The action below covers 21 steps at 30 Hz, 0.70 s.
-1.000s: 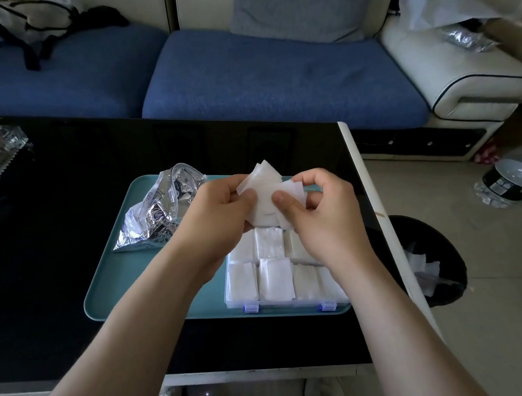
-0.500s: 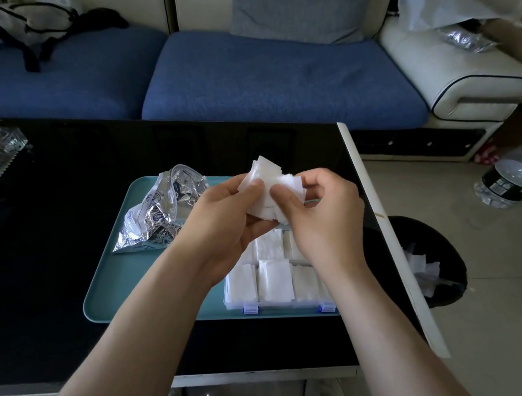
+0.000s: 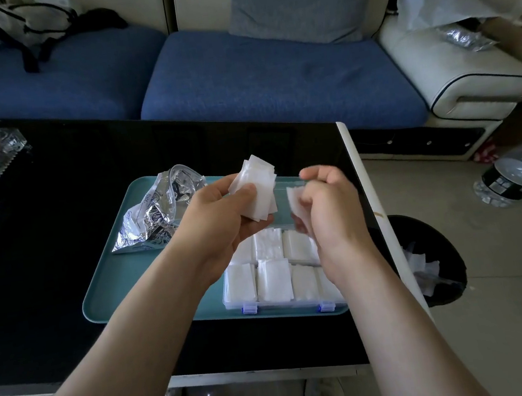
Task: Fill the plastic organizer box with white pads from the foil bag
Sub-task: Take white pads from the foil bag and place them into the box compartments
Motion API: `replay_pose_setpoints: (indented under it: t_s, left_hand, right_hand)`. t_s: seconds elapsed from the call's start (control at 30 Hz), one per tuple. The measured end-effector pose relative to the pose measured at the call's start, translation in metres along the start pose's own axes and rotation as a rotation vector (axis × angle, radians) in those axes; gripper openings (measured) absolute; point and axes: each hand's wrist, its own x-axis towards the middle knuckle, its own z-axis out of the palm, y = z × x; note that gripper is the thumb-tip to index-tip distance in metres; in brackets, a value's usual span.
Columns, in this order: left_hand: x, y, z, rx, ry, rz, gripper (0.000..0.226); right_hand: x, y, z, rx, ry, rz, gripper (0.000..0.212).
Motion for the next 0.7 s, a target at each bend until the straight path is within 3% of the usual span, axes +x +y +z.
replay_pose_setpoints:
  t_s: [0.1, 0.27, 0.33, 0.53, 0.7]
  left_hand:
    - [0.002, -0.001, -0.001, 0.016, 0.001, 0.006, 0.025]
    - [0.004, -0.003, -0.003, 0.03, -0.004, -0.019, 0.026]
    - [0.004, -0.003, -0.003, -0.001, 0.005, -0.029, 0.03]
    - [0.002, 0.0, 0.0, -0.07, -0.027, -0.055, 0.034]
    - [-0.003, 0.002, 0.0, -0.007, -0.058, -0.095, 0.033]
  right_hand:
    - [-0.001, 0.002, 0.003, -0.122, -0.039, 0.011, 0.017]
    - [-0.001, 0.018, 0.006, -0.386, -0.014, -0.352, 0.014]
    - [0.001, 0.021, 0.004, -0.428, 0.016, -0.411, 0.013]
    - [0.002, 0.018, 0.004, -0.244, -0.044, -0.242, 0.023]
    - [0.002, 0.013, 0.003, -0.062, -0.079, -0.057, 0.006]
